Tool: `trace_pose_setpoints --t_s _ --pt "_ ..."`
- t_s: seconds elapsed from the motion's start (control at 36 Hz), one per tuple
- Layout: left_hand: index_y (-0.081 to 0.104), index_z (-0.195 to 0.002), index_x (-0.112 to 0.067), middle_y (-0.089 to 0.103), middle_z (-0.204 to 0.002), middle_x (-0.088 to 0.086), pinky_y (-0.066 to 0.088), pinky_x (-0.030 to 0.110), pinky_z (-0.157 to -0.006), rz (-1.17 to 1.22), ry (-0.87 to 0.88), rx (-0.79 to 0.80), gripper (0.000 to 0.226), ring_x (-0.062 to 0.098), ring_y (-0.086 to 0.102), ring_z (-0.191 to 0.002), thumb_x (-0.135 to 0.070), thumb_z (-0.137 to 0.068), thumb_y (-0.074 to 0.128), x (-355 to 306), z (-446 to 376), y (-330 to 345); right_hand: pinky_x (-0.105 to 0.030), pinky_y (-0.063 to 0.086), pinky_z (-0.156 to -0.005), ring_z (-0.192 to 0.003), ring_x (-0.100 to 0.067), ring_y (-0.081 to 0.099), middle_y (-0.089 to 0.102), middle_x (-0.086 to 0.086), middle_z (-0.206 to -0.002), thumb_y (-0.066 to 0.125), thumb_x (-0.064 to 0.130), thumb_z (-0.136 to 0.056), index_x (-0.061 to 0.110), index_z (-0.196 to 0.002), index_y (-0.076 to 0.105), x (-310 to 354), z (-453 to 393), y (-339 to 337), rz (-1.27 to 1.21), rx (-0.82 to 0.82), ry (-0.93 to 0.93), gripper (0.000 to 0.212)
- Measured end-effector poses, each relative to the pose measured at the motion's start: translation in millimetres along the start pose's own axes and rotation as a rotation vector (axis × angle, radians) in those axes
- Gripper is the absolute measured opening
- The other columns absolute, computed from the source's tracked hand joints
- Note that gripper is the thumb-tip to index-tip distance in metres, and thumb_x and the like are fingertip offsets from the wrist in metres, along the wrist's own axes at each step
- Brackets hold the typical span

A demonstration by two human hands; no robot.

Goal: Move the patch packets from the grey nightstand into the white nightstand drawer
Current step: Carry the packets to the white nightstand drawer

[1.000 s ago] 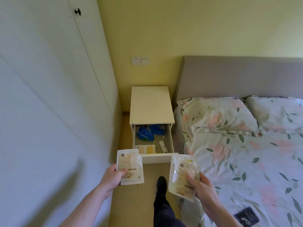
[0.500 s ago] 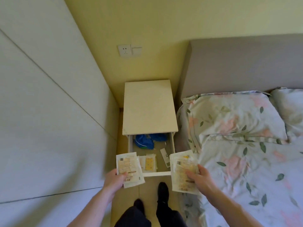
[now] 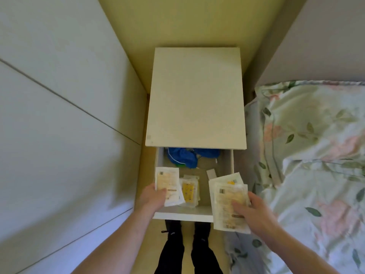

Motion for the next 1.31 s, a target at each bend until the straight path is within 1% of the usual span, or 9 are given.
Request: trace_pose_setpoints --t_s 0.08,0.22,0.31,0.42,0.5,0.75,1.0,1.19,1.31 --pt "0.060 -0.134 -0.021 0.066 -0.133 0.004 0.058 0.032 -0.081 -0.077 0.029 -0.016 0.035 0.027 0.066 -0.115 -0.020 -0.099 0.058 -4 -21 17 -0.013 0.049 -0.051 -0.080 -0.006 0.072 0.076 0.010 -0.095 0.068 0.021 -0.097 0.031 -0.111 0.064 2 -24 12 -0.008 0.006 0.000 0.017" --pt "0.050 -0.140 -0.020 0.060 -0.139 0.006 0.046 0.027 -0.075 -0.264 0.049 -0.018 0.040 0.028 0.061 -0.119 -0.012 -0.101 0.046 -6 -45 44 -0.024 0.055 -0.066 -0.085 -0.010 0.076 0.078 0.010 -0.094 0.069 0.020 -0.097 0.027 -0.114 0.066 -10 -61 28 -0.003 0.021 0.035 0.019" --pt "0.044 -0.140 -0.016 0.058 -0.137 0.009 0.042 0.027 -0.076 -0.356 -0.001 -0.038 0.041 0.029 0.059 -0.119 -0.015 -0.100 0.050 -4 -57 53 -0.024 0.056 -0.069 -0.083 -0.008 0.076 0.079 0.011 -0.094 0.069 0.020 -0.097 0.027 -0.114 0.067 -14 -73 36 -0.025 0.027 0.045 0.019" --pt "0.044 -0.136 -0.014 0.058 -0.134 0.008 0.046 0.029 -0.080 -0.427 -0.029 -0.040 0.044 0.028 0.060 -0.118 -0.018 -0.096 0.060 2 -72 60 -0.023 0.056 -0.066 -0.083 -0.007 0.076 0.079 0.010 -0.096 0.068 0.019 -0.097 0.026 -0.116 0.067 -18 -82 44 -0.061 0.036 0.058 0.020" --pt "0.049 -0.131 -0.016 0.061 -0.129 0.007 0.051 0.030 -0.083 -0.465 0.016 -0.059 0.043 0.026 0.062 -0.113 -0.023 -0.092 0.067 11 -87 65 -0.030 0.059 -0.075 -0.088 -0.010 0.077 0.079 0.010 -0.099 0.068 0.021 -0.097 0.026 -0.119 0.066 -22 -86 50 -0.071 0.043 0.082 0.023" --pt "0.066 -0.112 -0.017 0.072 -0.112 0.002 0.048 0.023 -0.066 -0.866 0.108 -0.048 0.020 0.019 0.069 -0.098 -0.024 -0.093 0.068 23 -100 73 -0.040 0.061 -0.085 -0.090 -0.013 0.077 0.079 0.011 -0.098 0.068 0.022 -0.097 0.028 -0.116 0.067 -34 -93 57 -0.085 0.034 0.118 0.020" --pt "0.063 -0.126 -0.011 0.065 -0.127 0.005 0.053 0.026 -0.089 -1.244 0.214 0.012 0.028 0.019 0.064 -0.116 -0.007 -0.101 0.052 17 -112 75 -0.045 0.061 -0.089 -0.091 -0.014 0.077 0.079 0.011 -0.098 0.068 0.020 -0.097 0.028 -0.116 0.067 -38 -95 57 -0.120 0.022 0.142 0.021" --pt "0.065 -0.122 -0.014 0.067 -0.120 0.003 0.054 0.027 -0.084 -1.346 0.227 0.083 0.023 0.018 0.065 -0.109 -0.015 -0.100 0.058 17 -110 80 -0.043 0.062 -0.086 -0.092 -0.014 0.077 0.079 0.010 -0.101 0.069 0.022 -0.097 0.029 -0.117 0.066 -43 -99 60 -0.105 0.011 0.146 0.022" --pt "0.063 -0.127 -0.012 0.063 -0.122 0.007 0.057 0.032 -0.084 -1.368 0.458 0.093 0.034 0.023 0.066 -0.106 -0.008 -0.093 0.066 14 -107 81 -0.036 0.061 -0.081 -0.094 -0.014 0.075 0.077 0.009 -0.103 0.069 0.022 -0.097 0.027 -0.118 0.065 -46 -107 65 -0.078 0.014 0.158 0.022"
Point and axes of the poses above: each hand's wrist, its own z-axis away from the middle knuckle, its own y-axis out of the palm, x = y × z, the point moved 2 cm from there along -z, towards the middle knuckle
